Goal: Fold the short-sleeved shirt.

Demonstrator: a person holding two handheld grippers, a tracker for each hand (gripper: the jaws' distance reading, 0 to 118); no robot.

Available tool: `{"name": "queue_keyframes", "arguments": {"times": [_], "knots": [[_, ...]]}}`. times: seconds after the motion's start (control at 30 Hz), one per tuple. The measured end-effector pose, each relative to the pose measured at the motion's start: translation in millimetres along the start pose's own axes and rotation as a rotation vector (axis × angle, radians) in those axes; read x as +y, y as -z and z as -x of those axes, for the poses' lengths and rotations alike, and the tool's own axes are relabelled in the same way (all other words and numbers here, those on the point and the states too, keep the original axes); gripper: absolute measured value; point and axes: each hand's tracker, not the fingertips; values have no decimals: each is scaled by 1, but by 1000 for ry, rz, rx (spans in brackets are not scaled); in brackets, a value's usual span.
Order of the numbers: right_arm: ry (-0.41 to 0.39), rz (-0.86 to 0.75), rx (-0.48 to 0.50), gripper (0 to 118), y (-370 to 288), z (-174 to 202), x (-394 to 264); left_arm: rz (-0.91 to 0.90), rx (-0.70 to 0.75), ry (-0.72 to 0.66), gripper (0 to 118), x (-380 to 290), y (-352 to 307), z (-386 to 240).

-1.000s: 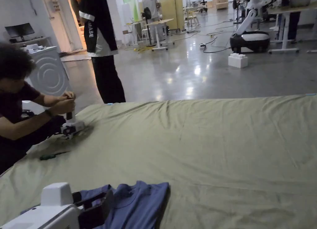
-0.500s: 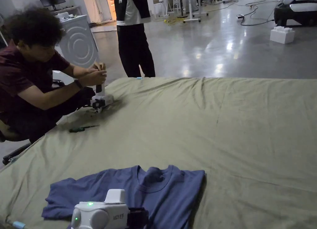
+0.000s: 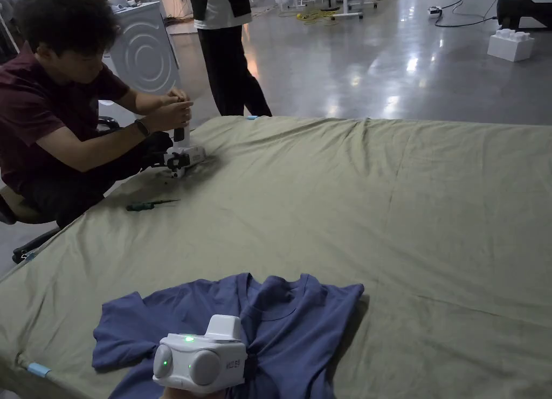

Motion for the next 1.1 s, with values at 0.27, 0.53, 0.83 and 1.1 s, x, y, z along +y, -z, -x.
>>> {"name": "queue_keyframes", "arguments": {"times": [0.27,0.53,0.83,1.1], "knots": [[4,-25,-21,0,-18,-24,-1,-224,-198,-407,3,35,-51,20],[163,-17,-82,0,-40,-59,-22,-319,-371,-46,3,115,-80,-123],[201,-26,-234,0,-80,-102,-37,-210,-740,279,3,92,-56,-383],[187,0,-339,0,-117,-114,-45,-65,-986,699,3,-43,-66,-540]]}}
